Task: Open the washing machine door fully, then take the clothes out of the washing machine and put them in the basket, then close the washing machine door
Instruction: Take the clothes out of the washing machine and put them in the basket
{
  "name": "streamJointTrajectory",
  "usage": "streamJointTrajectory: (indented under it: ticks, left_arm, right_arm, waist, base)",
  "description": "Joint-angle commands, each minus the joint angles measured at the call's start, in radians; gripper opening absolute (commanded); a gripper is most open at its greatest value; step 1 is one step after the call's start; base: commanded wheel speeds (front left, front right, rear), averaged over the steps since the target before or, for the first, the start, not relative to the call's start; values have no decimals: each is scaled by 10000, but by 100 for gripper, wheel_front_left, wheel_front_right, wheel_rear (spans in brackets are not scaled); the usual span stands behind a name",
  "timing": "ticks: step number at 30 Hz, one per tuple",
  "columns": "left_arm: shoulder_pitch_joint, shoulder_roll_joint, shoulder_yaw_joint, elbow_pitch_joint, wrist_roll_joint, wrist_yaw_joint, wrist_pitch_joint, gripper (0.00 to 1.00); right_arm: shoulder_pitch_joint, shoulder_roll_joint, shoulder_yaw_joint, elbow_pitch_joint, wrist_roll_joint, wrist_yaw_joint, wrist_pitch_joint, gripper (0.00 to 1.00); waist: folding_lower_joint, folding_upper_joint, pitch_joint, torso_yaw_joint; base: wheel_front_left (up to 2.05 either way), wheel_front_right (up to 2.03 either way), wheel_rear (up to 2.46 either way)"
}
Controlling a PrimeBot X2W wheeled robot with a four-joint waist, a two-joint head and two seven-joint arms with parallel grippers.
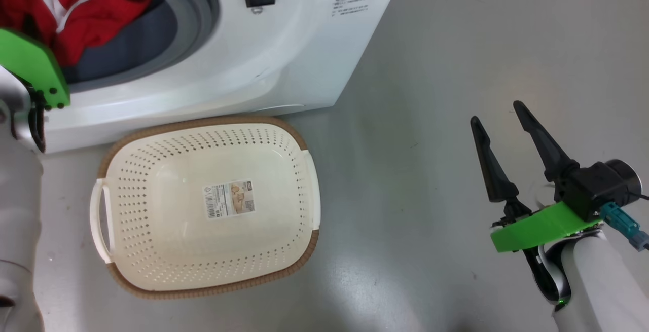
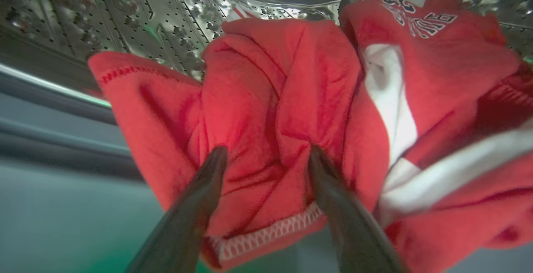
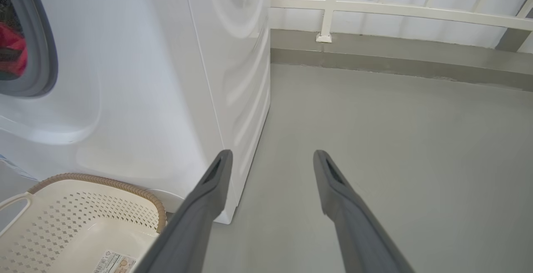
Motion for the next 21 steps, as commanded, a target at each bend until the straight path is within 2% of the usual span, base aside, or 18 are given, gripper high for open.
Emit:
streamJointTrajectory:
  ticks: [1,5,8,21]
  left_arm:
    - [-55,611,12,-94,134,153,41,100]
    - [-125,757,-299,4,370,212,323,100]
    - [-171,829,-452,21,462,240,257,0]
    - [365,562,-355,-175,15,188,-1602,0]
  right_arm:
    - [-60,-2,256,-186,91,4,-63,100]
    - [-93,72,307,-144,154,4,-63,100]
    - [-103,123,301,-138,174,4,-63,100]
    - [-86,183,195,-3,200,4,-63,100]
  waist:
    - [0,-1,23,-35]
    - [0,-1,51,-123]
    - [0,-1,91,-149]
    - [0,-1,-122,-6]
  base:
    - [0,0,0]
    - [0,0,0]
    - [0,0,0]
    - [0,0,0]
